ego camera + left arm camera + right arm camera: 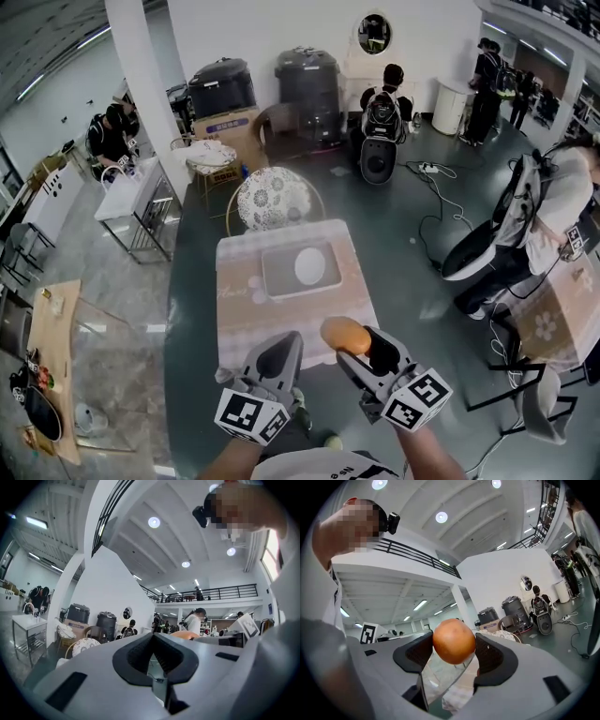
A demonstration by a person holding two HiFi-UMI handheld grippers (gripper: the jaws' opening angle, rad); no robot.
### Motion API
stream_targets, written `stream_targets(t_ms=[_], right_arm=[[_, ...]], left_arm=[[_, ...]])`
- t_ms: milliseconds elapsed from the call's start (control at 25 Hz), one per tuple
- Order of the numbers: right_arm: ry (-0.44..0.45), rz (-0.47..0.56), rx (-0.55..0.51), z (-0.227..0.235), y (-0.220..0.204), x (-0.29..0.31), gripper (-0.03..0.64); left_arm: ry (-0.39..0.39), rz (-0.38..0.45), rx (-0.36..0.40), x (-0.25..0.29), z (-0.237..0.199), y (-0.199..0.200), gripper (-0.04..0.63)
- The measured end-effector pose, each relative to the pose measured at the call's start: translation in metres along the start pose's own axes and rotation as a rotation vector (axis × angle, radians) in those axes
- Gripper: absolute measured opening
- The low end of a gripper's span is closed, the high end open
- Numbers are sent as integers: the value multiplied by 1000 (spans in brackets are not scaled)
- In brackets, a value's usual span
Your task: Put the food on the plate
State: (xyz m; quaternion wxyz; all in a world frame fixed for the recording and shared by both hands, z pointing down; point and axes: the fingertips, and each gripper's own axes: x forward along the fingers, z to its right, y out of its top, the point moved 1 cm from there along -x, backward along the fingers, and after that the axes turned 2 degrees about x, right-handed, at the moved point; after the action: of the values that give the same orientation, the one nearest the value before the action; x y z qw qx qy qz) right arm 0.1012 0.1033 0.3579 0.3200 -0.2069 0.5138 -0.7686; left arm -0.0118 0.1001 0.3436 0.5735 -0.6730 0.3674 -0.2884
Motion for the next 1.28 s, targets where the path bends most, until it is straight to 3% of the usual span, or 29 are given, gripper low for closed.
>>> stream_targets(t_ms=[480, 800, 1280], right_arm=[[-111, -27, 29, 65, -11, 125, 278], [-180, -71, 57, 108, -28, 166, 278], [-167, -207, 106, 194, -73, 220, 278]], left_arm=[[-42, -60, -31, 94, -114, -24, 3], [-53, -96, -75, 141, -156, -53, 3], [34, -178, -118, 195, -201, -104, 3]])
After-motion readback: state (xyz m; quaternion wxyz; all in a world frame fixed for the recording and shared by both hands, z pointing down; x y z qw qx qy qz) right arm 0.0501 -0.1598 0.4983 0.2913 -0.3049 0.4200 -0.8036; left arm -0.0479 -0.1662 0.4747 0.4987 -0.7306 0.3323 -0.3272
